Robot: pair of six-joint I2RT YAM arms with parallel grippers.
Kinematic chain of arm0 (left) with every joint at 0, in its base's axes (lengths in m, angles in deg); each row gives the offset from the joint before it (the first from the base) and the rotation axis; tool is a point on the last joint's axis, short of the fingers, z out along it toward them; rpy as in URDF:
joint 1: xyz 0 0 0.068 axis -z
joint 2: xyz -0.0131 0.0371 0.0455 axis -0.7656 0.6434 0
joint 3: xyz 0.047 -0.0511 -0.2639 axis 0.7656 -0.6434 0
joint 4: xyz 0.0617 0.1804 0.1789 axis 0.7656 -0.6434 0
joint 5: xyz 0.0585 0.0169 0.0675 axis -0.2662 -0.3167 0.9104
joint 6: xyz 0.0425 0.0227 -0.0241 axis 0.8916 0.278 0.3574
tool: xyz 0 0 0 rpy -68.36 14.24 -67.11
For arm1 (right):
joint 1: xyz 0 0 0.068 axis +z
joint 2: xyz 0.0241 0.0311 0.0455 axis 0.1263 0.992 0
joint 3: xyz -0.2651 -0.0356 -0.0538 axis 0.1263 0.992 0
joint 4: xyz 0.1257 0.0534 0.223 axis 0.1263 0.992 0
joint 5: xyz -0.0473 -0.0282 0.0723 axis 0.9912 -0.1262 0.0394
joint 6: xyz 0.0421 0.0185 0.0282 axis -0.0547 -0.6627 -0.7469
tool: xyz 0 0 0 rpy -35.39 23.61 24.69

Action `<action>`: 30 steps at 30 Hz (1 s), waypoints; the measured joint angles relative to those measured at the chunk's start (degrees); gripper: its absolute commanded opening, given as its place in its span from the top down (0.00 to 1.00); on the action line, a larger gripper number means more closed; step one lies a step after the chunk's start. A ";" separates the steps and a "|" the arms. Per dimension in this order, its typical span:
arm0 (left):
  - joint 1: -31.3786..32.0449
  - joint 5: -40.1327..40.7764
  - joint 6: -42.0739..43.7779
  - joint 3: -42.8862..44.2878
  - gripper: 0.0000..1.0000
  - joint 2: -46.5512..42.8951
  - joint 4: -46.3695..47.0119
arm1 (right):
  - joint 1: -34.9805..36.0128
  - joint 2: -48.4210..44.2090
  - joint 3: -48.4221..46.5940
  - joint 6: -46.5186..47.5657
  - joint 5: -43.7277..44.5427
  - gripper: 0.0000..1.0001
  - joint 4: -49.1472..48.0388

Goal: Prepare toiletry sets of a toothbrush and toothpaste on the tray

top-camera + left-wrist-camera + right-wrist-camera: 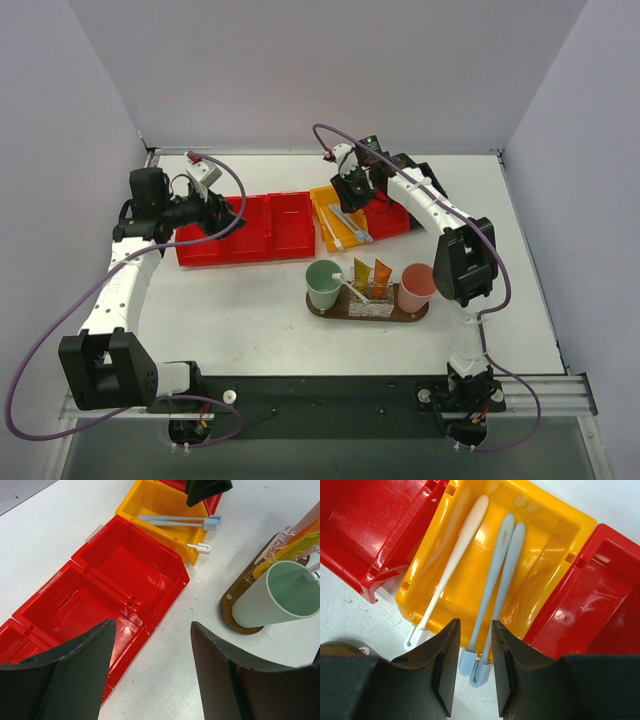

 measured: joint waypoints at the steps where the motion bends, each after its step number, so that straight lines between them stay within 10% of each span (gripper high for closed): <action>1: 0.00 0.22 0.15 0.00 0.28 0.07 0.00 | 0.20 0.00 0.00 -0.02 0.00 0.73 0.04; 30: 0.00 5.31 -0.26 0.00 0.28 0.79 0.09 | 1.68 7.54 -0.42 -7.34 -3.06 0.73 2.75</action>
